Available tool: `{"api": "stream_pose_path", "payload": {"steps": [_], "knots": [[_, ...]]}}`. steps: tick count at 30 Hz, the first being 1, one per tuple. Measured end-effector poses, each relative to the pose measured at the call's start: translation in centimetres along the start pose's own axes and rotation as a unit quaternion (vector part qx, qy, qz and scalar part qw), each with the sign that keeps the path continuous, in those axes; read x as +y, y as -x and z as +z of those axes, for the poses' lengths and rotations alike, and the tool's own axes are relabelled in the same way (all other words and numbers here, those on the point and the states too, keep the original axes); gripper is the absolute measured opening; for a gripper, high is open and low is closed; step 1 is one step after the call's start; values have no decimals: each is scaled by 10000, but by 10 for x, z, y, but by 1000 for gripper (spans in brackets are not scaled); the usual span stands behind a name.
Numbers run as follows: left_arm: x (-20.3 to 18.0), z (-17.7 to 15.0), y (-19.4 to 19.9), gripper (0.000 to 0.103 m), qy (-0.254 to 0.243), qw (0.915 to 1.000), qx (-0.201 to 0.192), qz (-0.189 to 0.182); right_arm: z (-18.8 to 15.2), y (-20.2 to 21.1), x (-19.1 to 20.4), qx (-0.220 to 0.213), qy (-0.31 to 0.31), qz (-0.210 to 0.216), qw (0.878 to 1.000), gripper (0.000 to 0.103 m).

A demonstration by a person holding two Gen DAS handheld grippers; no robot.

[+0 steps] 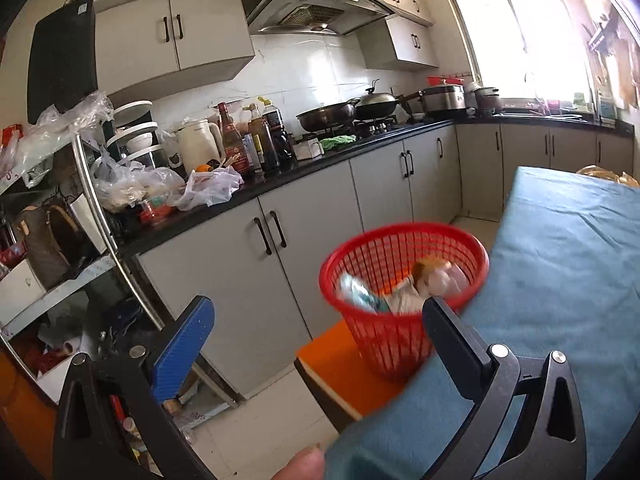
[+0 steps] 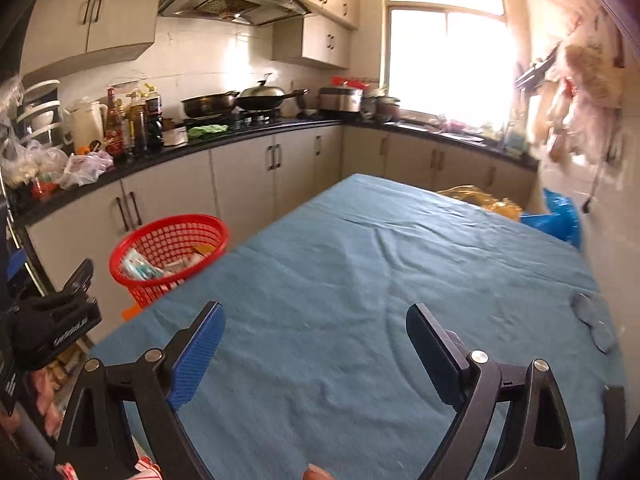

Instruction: Collect trash

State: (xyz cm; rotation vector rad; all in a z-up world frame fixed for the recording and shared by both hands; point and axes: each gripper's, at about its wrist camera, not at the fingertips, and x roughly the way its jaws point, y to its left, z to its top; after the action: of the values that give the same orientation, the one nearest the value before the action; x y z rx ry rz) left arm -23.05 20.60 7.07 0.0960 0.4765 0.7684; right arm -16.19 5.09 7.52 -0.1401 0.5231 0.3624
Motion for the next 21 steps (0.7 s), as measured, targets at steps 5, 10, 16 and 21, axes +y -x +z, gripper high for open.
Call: {"api": "stream_pose_path", "payload": {"steps": [5, 10, 16, 21], "knots": [[-9, -17, 27, 103, -74, 9996, -256, 9, -18, 17, -3, 17, -52, -184, 9998, 95], [-22, -17, 34, 103, -169, 9992, -234, -288, -29, 28, -8, 30, -106, -345, 9993, 95], [-31, -21, 36, 103, -241, 9986, -194, -423, -35, 28, -14, 94, -105, -501, 9986, 95], [-35, -23, 35, 103, -325, 9983, -205, -438, -35, 27, -13, 121, -118, -521, 9985, 95]]}}
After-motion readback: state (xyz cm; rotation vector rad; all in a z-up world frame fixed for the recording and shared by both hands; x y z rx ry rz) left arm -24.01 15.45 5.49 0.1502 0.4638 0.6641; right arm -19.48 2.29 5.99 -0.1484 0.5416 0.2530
